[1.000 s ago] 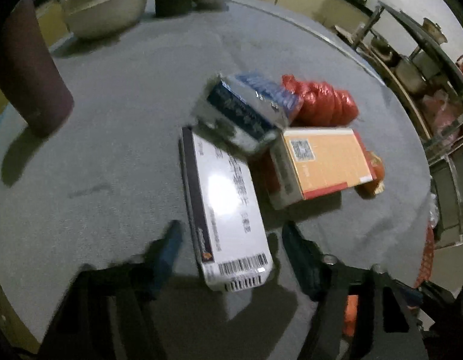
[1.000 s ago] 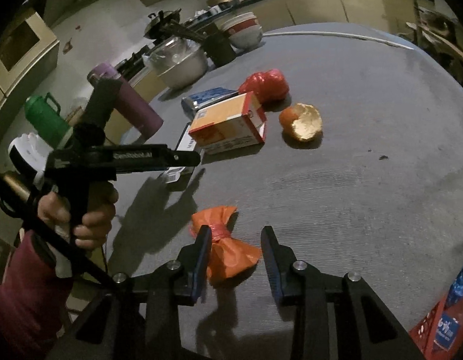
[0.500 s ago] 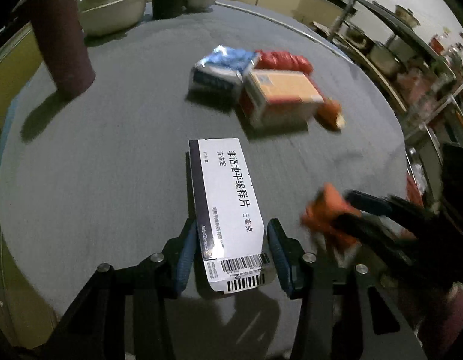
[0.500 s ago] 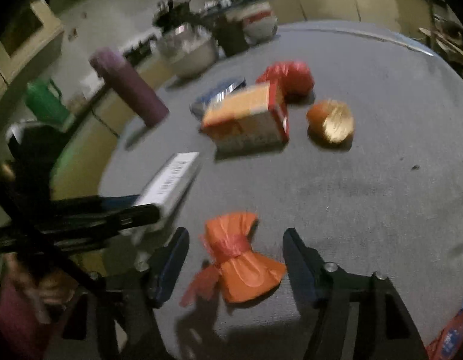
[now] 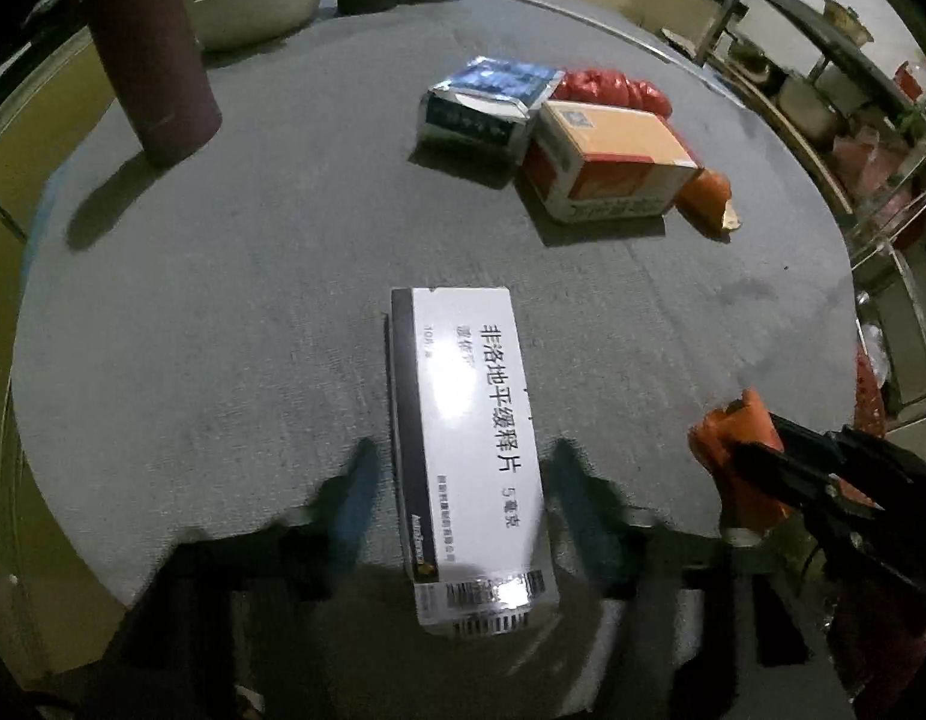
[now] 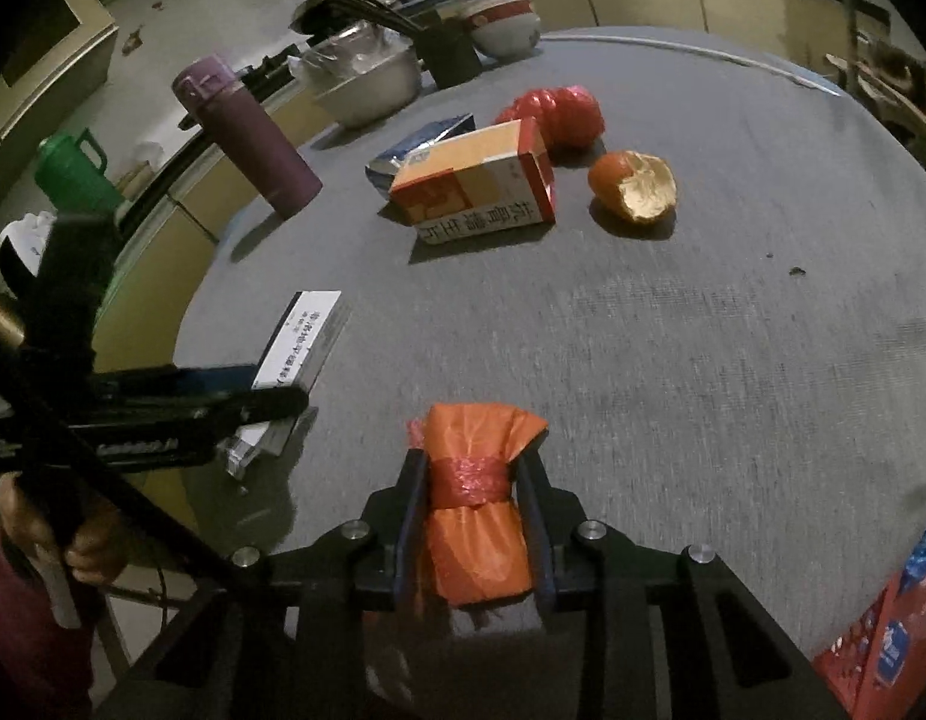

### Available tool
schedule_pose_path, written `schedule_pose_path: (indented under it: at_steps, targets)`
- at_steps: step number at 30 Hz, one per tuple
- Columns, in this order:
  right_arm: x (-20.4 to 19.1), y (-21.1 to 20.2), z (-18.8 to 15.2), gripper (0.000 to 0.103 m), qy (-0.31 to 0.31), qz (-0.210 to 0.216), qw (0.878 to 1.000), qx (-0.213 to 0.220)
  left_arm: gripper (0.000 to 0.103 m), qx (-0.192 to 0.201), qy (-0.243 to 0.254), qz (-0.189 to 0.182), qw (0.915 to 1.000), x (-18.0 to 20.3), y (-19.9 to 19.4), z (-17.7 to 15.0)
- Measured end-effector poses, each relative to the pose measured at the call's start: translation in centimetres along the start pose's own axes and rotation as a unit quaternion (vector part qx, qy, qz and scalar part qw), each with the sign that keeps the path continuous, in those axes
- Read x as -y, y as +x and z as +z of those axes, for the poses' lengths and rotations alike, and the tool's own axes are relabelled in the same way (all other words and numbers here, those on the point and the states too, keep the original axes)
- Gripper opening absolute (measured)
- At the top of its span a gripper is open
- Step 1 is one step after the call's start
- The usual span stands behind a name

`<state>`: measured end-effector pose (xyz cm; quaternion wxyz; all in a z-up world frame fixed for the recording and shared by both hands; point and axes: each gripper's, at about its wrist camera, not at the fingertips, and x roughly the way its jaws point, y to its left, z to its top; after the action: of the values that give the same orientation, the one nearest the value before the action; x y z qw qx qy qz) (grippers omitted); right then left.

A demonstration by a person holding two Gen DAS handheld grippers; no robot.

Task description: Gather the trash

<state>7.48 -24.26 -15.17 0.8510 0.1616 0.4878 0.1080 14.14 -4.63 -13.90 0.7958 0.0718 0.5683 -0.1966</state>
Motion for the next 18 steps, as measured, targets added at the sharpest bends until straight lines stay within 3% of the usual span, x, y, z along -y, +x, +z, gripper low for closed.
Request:
schedule_pose_path:
  at_steps: [3,10,18]
  targets:
    - [-0.5,-0.5,-0.6,0.031,-0.007,0.011,1.0,0.011,0.047,0.002,-0.009,-0.013,0.9999,0.3,-0.4,-0.1]
    - [-0.2,-4.7,-0.2,0.031,0.02,0.052,0.996,0.073,0.047,0.065,0.017,0.035,0.9971,2.4,-5.3,-0.8]
    - [1.1,-10.4,0.1,0.031,0.045,0.064,0.987,0.143,0.047,0.151,0.062,0.085,0.9829,7.1,-11.2,-0.7]
